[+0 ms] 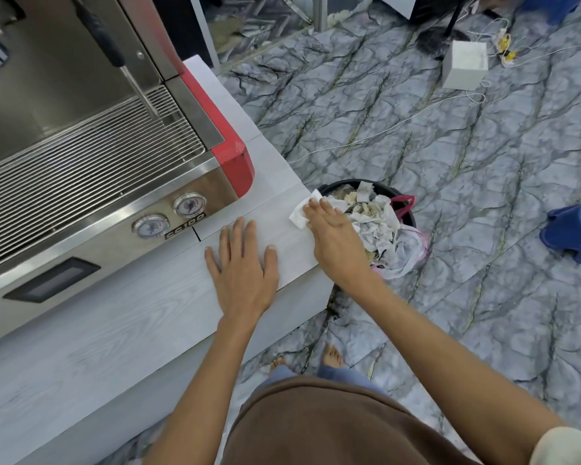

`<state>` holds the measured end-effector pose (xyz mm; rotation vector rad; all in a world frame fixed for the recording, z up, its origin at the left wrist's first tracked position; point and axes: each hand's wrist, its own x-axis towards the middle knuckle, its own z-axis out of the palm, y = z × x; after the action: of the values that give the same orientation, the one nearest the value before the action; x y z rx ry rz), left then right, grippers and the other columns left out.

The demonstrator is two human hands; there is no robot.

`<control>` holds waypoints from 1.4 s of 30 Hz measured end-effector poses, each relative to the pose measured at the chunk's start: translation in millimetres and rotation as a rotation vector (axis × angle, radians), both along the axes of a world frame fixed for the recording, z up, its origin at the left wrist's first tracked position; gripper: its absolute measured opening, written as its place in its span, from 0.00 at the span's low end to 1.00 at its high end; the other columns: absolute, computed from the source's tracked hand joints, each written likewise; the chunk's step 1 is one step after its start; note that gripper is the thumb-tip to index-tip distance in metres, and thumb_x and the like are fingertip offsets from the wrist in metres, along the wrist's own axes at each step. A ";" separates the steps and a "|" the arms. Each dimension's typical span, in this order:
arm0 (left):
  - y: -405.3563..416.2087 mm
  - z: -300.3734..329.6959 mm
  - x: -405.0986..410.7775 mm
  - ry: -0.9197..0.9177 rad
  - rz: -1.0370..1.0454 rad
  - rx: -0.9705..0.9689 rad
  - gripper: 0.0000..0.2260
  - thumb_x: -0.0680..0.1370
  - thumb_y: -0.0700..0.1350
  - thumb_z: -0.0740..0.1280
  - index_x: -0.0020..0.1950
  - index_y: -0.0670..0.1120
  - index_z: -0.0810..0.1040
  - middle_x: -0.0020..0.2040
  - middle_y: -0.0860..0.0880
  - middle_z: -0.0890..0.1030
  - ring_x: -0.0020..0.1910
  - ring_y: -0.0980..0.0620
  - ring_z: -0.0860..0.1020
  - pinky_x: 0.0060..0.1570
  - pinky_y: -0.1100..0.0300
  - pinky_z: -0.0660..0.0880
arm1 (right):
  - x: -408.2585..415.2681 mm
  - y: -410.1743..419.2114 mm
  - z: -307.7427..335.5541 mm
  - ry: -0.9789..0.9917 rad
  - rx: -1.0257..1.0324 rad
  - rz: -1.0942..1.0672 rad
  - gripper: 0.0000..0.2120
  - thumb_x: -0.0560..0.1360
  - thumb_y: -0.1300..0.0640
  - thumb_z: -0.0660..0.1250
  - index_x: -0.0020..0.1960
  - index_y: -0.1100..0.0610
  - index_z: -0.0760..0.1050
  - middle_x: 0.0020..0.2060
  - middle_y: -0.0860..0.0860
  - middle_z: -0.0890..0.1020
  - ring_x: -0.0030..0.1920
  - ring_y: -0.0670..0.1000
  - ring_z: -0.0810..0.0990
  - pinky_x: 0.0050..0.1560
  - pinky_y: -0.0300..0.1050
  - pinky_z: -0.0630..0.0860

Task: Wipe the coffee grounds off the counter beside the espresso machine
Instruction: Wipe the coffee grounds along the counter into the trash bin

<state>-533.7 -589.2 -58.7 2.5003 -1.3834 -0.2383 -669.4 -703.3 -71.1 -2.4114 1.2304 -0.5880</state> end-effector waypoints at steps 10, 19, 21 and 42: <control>-0.8 -0.8 0.6 0.007 0.000 -0.002 0.27 0.82 0.59 0.47 0.81 0.53 0.57 0.82 0.53 0.55 0.82 0.50 0.49 0.78 0.41 0.44 | -29.6 -31.7 24.1 -0.196 0.064 -0.058 0.17 0.77 0.66 0.59 0.65 0.62 0.74 0.63 0.61 0.78 0.61 0.59 0.78 0.58 0.53 0.75; 9.4 6.0 20.4 0.151 0.008 -0.115 0.26 0.80 0.53 0.50 0.79 0.51 0.65 0.81 0.54 0.61 0.80 0.56 0.55 0.78 0.51 0.48 | 17.1 48.2 8.0 -0.041 -0.041 0.192 0.23 0.73 0.73 0.61 0.68 0.63 0.72 0.67 0.59 0.73 0.70 0.57 0.68 0.73 0.49 0.57; 14.0 5.7 25.3 0.173 -0.017 -0.145 0.27 0.79 0.51 0.50 0.79 0.50 0.65 0.81 0.53 0.61 0.80 0.55 0.56 0.78 0.52 0.49 | 25.4 59.4 0.9 -0.014 -0.043 0.230 0.21 0.75 0.68 0.58 0.68 0.63 0.72 0.67 0.59 0.74 0.71 0.57 0.68 0.73 0.49 0.57; 16.3 -0.1 27.5 0.063 -0.066 -0.086 0.26 0.82 0.57 0.48 0.80 0.52 0.61 0.82 0.52 0.58 0.81 0.52 0.52 0.79 0.47 0.43 | 8.3 -18.7 15.4 0.009 0.110 -0.086 0.21 0.79 0.70 0.56 0.71 0.62 0.68 0.69 0.58 0.71 0.72 0.57 0.66 0.71 0.54 0.63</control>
<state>-506.1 -573.0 -58.8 2.3597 -1.4218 -0.2635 -661.1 -722.0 -55.6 -2.2823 1.3400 -0.5207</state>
